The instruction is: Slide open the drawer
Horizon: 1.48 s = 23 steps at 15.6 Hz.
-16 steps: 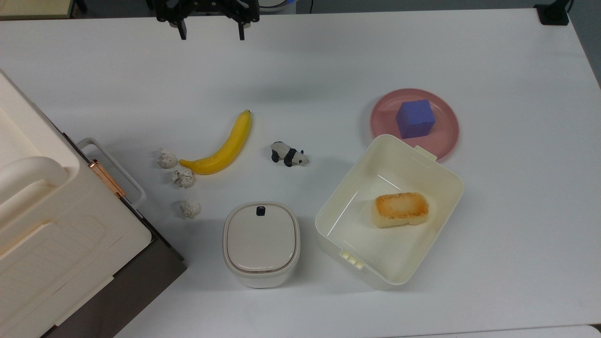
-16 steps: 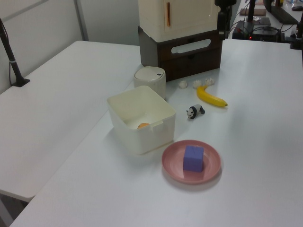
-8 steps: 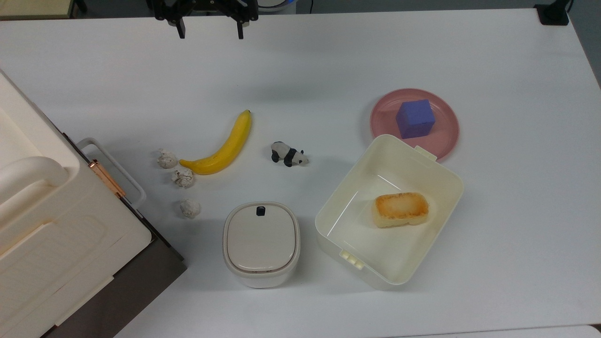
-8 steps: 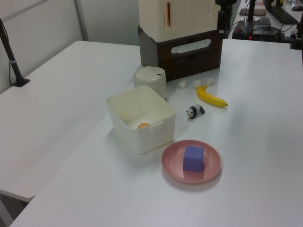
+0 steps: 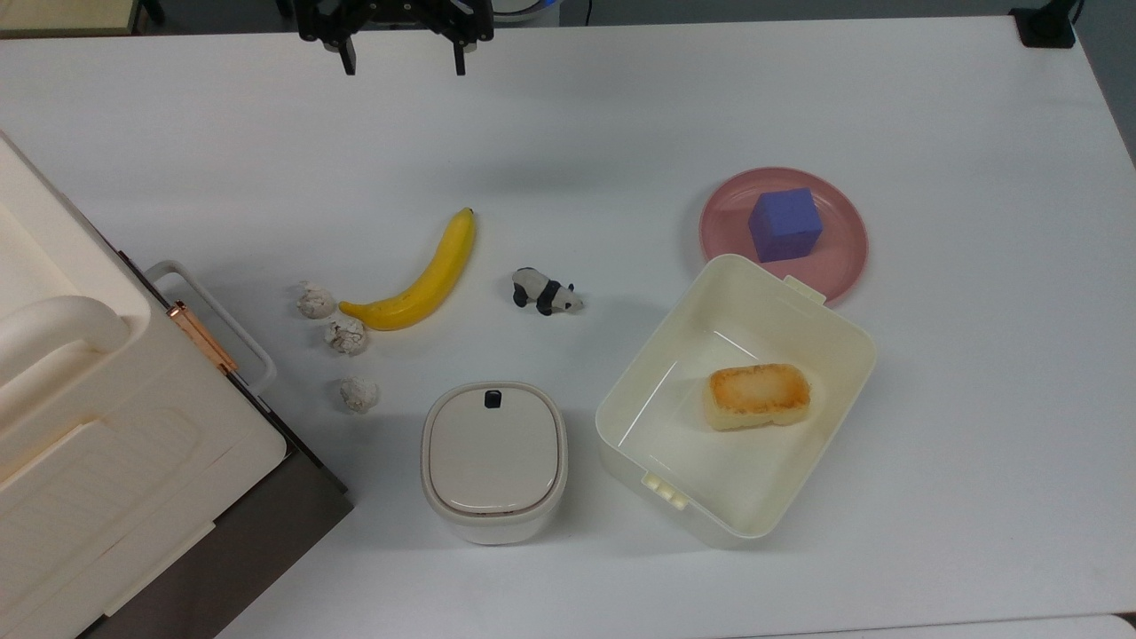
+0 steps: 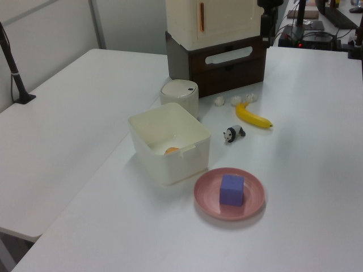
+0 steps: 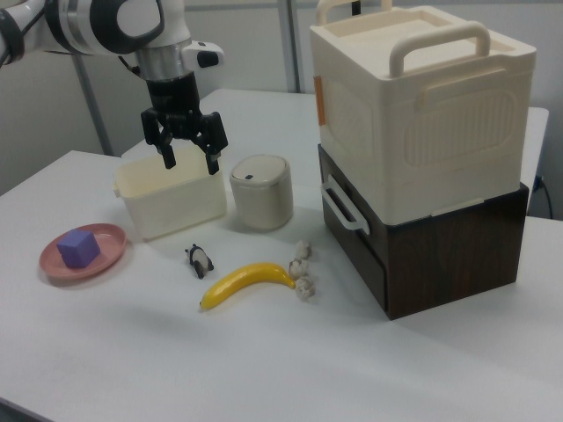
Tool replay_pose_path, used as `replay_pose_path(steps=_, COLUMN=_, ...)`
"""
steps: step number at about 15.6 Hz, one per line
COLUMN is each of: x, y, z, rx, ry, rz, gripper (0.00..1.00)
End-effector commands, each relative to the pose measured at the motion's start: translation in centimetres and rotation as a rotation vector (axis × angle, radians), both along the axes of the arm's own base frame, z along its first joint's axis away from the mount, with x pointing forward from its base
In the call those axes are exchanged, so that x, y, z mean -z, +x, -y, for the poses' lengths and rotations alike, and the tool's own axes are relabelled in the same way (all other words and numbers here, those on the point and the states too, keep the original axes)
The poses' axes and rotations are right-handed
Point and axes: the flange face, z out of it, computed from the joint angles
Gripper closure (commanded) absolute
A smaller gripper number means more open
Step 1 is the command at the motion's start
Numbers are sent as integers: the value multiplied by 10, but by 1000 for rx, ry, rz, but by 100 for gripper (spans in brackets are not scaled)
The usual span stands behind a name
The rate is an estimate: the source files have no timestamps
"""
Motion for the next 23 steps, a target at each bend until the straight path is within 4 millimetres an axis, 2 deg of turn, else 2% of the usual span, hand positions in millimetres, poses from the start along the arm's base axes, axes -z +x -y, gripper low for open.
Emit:
replay_pose_path(steps=1, x=1, y=-6, z=-8, rx=-12, ry=13, rz=-30, gripper=0)
replay_pose_path(steps=10, x=11, y=-7, z=-25, rx=-37, ry=15, rz=-53, gripper=0)
replay_pose_path(steps=20, x=11, y=-7, z=-27, rx=-44, ry=12, rz=-51, gripper=0)
replay_pose_path(steps=23, x=7, y=-4, z=-21, rx=-70, ry=-10, rz=-32, gripper=0)
